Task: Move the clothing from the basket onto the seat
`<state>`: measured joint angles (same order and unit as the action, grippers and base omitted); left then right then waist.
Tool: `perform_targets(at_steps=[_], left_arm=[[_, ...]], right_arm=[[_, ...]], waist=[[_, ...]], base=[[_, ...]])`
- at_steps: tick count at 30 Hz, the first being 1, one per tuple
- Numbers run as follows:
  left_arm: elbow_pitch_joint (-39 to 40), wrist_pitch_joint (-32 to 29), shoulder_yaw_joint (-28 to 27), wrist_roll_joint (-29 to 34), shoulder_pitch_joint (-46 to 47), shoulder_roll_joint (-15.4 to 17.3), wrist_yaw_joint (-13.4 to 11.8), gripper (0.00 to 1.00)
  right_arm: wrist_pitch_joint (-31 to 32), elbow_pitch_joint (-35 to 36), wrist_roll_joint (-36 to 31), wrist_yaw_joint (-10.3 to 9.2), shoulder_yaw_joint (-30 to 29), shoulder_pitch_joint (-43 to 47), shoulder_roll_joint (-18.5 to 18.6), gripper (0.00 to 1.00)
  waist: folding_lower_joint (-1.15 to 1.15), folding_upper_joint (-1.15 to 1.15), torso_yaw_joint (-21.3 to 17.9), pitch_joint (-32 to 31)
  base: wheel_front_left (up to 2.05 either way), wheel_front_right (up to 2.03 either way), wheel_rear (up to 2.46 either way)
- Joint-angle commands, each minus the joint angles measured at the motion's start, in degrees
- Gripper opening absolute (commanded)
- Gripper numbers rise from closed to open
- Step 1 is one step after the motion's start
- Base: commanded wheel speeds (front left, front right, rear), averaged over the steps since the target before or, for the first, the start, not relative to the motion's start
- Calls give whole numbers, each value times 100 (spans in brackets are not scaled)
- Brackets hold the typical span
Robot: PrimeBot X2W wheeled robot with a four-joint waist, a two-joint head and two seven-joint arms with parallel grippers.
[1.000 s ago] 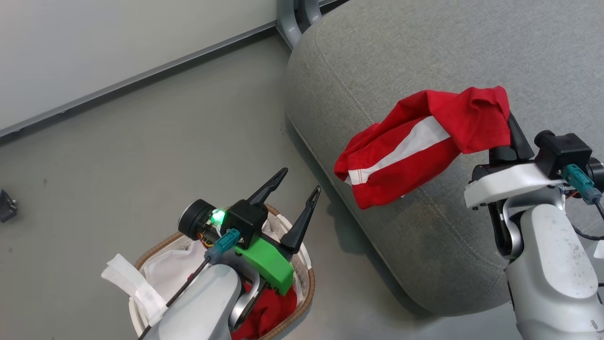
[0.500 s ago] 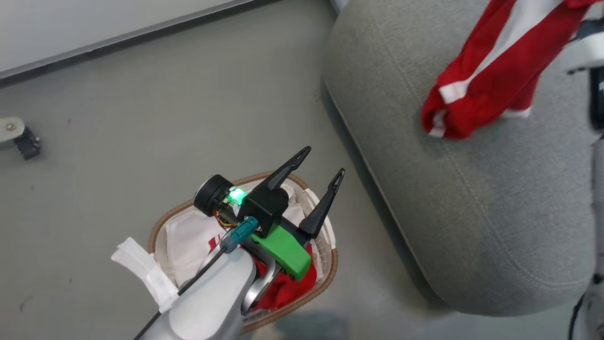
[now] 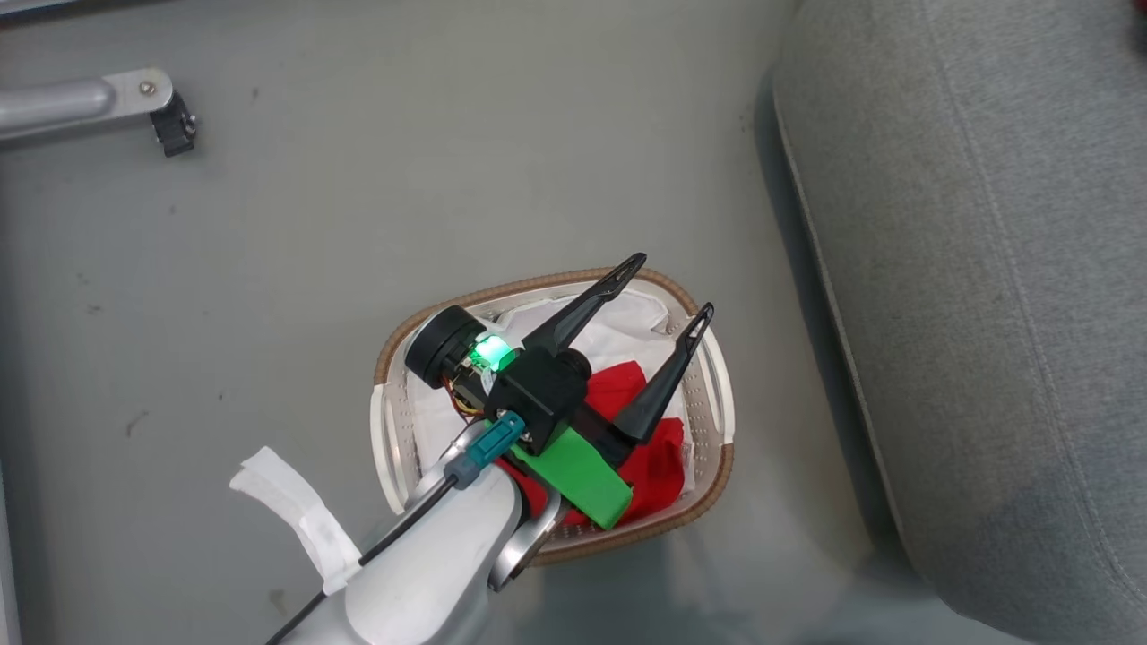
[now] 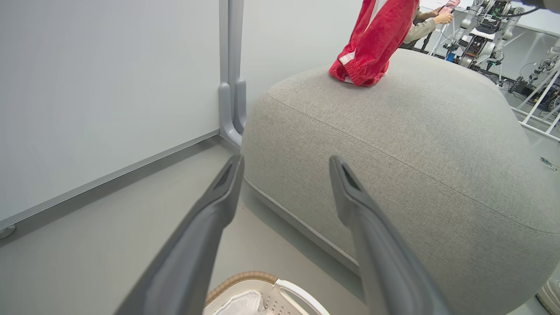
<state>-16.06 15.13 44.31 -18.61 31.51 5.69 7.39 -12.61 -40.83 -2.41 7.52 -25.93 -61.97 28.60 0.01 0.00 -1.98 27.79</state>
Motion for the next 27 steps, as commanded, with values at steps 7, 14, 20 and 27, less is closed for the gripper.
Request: perform_targets(at_steps=[7, 14, 20, 27], left_arm=[[109, 4, 67, -29, 120, 22, 14, 100], [48, 4, -5, -54, 86, 124, 14, 100], [-22, 3, -99, -94, 77, 141, 14, 100], [-97, 4, -341, -142, -96, 132, 15, 100]], right_arm=[[-155, -909, -463, -7, -517, 630, -322, 0], [-255, -1321, -691, -6, -631, 880, -744, 0], [-264, -1143, -705, -6, -508, 996, -943, 98], [-266, -857, -593, -7, -95, 1351, -1194, 100]], waist=[[-1, 0, 373, 541], [-1, 0, 205, 537], [-1, 0, 61, 385], [-1, 0, -106, 5]], base=[[0, 0, 0], [0, 0, 0], [0, 0, 0], [0, 0, 0]])
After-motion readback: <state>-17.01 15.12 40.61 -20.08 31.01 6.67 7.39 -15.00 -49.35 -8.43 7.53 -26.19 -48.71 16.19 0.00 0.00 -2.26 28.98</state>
